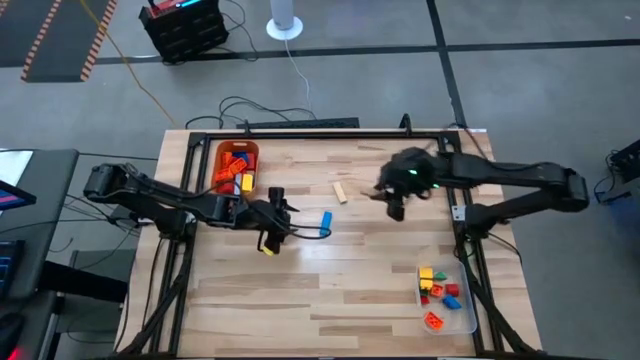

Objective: Sort blocks by size
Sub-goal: Put the large brown wooden block into the orange bin

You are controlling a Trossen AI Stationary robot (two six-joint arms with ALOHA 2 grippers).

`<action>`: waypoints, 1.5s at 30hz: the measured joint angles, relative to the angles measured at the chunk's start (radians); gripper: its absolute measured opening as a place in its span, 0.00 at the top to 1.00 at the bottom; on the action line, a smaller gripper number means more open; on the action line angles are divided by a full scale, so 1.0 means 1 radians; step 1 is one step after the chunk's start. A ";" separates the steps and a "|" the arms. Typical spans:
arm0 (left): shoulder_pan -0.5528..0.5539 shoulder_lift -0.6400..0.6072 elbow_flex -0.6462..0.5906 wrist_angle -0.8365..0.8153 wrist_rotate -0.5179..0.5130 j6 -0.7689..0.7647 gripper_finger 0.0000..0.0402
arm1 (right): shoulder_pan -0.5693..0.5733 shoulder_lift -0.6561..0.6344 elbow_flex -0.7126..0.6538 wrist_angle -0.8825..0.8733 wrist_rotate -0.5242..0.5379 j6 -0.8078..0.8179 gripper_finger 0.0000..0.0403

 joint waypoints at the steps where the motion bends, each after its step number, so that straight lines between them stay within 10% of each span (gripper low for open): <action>1: -0.006 0.000 0.000 0.010 -0.014 0.016 0.38 | 0.019 -0.027 -0.002 0.007 -0.002 0.021 0.63; 16: -0.101 0.000 0.000 0.250 -0.056 0.350 0.38 | 0.215 0.207 -0.045 0.438 -0.140 0.131 0.65; 36: -0.170 0.000 0.000 0.281 0.000 0.622 0.38 | 0.207 0.662 0.382 0.384 -0.346 0.093 0.65; 45: -0.176 0.000 0.000 0.262 0.003 0.619 0.65 | 0.183 0.695 0.419 0.373 -0.364 0.077 0.65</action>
